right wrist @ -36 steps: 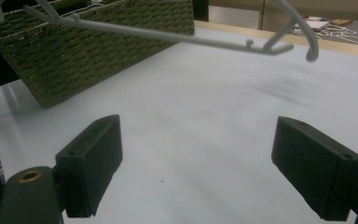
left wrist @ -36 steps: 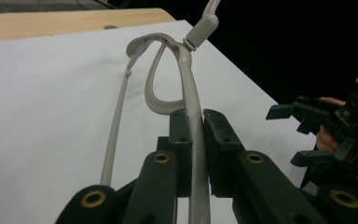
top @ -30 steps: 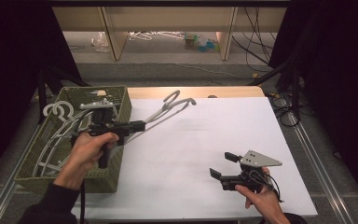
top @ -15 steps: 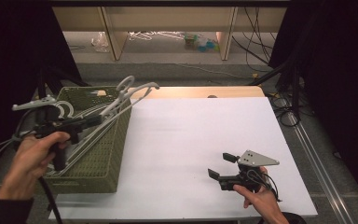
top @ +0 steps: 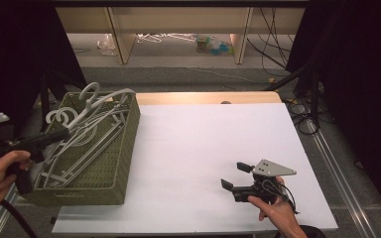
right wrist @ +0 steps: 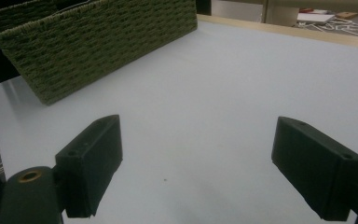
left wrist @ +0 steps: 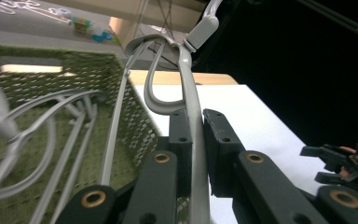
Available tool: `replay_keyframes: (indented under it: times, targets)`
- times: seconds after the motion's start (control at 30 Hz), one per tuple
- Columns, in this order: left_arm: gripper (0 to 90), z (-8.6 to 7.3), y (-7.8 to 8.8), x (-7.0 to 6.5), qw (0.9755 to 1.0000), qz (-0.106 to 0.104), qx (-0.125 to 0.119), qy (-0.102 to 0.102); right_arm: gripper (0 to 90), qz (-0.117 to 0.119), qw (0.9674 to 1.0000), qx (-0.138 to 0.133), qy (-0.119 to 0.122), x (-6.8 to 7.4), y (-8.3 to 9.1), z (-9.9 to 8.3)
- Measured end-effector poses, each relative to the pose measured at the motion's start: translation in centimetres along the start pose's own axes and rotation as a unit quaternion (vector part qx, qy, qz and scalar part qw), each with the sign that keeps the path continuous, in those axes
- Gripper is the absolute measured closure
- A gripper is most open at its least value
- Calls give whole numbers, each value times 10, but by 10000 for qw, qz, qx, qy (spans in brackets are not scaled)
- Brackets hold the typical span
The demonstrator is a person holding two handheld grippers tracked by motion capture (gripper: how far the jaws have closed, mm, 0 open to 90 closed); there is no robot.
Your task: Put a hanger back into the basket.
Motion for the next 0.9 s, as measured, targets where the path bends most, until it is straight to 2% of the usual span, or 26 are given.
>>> replay_keyframes:
  times: [0.13,0.2,0.23,0.37,0.5,0.57,0.63,0.7,0.8,0.83,0.9]
  targets:
    - [816,-5,1,10,9999,66,55,94,172,20,10000,-34,25,0,-1,0]
    - [816,-11,-2,19,9996,150,114,225,172,58,10000,-76,0,1,-2,0]
    - [816,-12,-4,22,9995,168,153,238,172,7,9999,-106,106,-1,-1,1]
    - [816,-19,-13,29,9987,162,354,333,172,41,10000,-75,51,0,-2,0]
    - [816,-26,-27,32,9976,184,607,285,172,10,10000,-10,41,0,-2,-1]
    - [816,-28,-33,33,9969,184,704,286,172,-11,9999,-85,145,-2,-3,0]
    - [816,-29,-39,34,9967,192,702,350,172,1,9999,-84,139,-1,-3,0]
    - [815,-30,-49,37,9958,215,828,331,172,-24,9999,17,127,-1,-1,0]
    - [814,-29,-59,46,9941,272,996,334,172,27,10000,-53,79,-1,-3,-1]
    - [812,-28,-61,49,9936,308,1035,340,172,3,9999,-80,141,-2,-3,0]
    - [808,-25,-62,54,9925,336,1150,223,172,48,10000,-52,32,0,-3,-1]
Point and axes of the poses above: each handheld gripper's, and its own axes: y roughly backward along the jaws, z roughly out of its top, x roughly to its left, the point moved 4 cm from there along -y, roughly forward along the jaws, and after that the axes turned 14 degrees about z, right-handed, at the moved point
